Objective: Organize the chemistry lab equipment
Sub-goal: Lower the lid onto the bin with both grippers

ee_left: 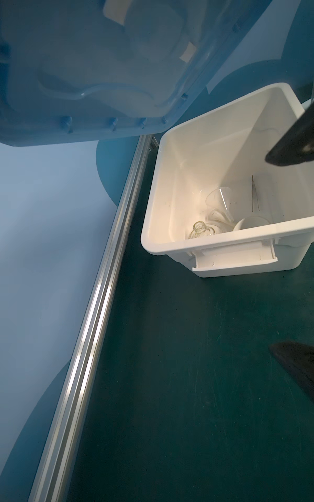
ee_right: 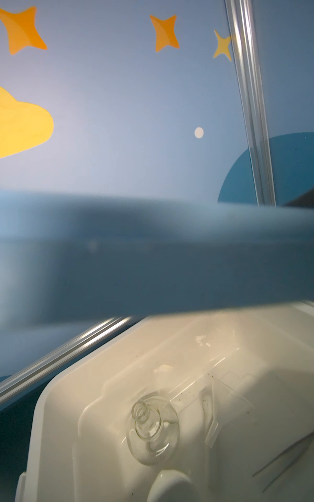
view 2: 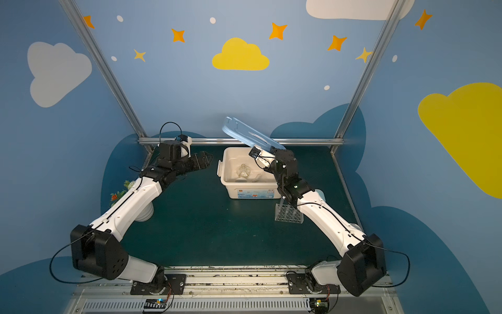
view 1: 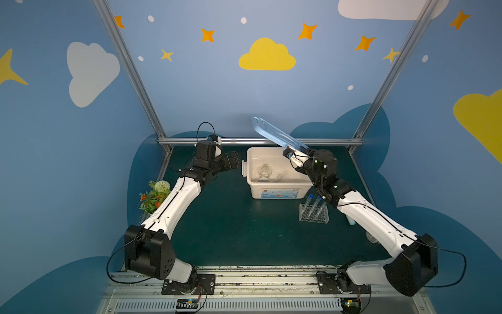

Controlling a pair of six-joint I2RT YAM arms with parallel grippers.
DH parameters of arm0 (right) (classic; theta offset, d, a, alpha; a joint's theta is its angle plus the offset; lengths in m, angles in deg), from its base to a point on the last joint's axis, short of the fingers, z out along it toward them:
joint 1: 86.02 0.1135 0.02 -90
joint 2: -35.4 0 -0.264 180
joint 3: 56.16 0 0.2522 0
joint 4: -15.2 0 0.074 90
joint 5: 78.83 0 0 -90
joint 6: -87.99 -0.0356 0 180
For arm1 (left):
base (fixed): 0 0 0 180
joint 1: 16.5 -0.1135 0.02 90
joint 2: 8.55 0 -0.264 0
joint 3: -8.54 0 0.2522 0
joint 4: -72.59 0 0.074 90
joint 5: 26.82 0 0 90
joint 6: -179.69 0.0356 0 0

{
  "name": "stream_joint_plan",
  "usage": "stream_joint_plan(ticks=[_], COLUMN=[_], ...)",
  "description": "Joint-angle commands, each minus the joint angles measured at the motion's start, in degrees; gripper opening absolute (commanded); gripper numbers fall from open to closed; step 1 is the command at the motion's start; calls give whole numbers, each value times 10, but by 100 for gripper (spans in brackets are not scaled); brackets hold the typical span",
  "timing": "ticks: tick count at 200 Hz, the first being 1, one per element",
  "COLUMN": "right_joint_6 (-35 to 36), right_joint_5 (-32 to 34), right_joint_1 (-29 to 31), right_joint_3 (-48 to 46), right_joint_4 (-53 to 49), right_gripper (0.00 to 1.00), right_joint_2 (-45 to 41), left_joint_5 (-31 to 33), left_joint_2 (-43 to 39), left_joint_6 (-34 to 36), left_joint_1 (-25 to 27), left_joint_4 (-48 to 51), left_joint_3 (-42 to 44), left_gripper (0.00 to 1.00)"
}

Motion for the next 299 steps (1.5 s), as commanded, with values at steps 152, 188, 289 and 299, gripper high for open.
stream_joint_plan(ticks=[152,188,289,299], right_joint_6=[65,49,116,121], right_joint_5=[26,10,20,24], right_joint_1=[13,27,86,89], right_joint_3=[-68,-93,-130,-131], right_joint_4=[25,13,27,27], right_gripper=[0,0,5,5], right_joint_2=[29,10,22,24], left_joint_5=[-49,-61,-165,-167], left_joint_2=[-12,-9,30,32], left_joint_6=[-37,-48,-100,-101], left_joint_1=[-15,-15,-16,-16], left_joint_4=[-38,-47,-96,-94], left_joint_3=[33,28,13,14], left_gripper=[100,100,98,98])
